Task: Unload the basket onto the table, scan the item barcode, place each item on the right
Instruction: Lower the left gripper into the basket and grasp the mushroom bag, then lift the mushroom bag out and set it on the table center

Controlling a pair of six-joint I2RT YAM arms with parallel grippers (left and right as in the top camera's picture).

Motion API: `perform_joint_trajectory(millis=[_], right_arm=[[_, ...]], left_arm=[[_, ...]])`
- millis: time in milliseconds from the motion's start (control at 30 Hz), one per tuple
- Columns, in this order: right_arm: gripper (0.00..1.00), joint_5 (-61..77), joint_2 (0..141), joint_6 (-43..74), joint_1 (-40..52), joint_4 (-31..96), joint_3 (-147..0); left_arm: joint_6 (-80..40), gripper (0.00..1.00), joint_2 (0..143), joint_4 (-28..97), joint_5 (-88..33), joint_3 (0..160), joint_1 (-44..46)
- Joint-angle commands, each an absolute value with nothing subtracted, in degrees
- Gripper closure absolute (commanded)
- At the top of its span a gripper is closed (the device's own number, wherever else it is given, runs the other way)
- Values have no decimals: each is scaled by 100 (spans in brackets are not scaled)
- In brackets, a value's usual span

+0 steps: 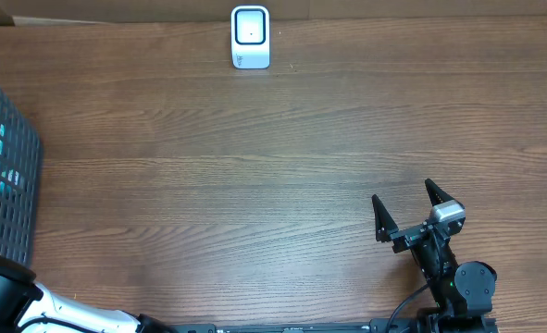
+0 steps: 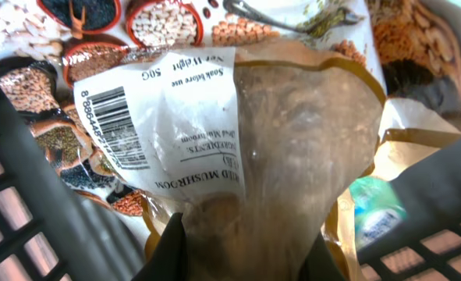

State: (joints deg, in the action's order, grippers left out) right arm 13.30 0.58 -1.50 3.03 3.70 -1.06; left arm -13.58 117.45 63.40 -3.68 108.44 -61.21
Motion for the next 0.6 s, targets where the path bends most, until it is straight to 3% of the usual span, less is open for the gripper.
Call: perform_joint_trajectory(millis=[0, 200, 400, 567], right_arm=[[0, 1341, 16, -137, 292, 344, -47], [0, 1341, 16, -137, 292, 344, -47], [0, 1341, 16, -137, 292, 344, -47], [0, 1341, 16, -137, 292, 344, -47]], left_arm=[[-1372, 96, 11721, 6602, -617, 11428, -6093], [-1295, 96, 11721, 7126, -1212, 12720, -5957], [-1291, 96, 11719, 7754, -1594, 14977, -5572], [-1286, 96, 11594, 8525, -2097, 17152, -4709]])
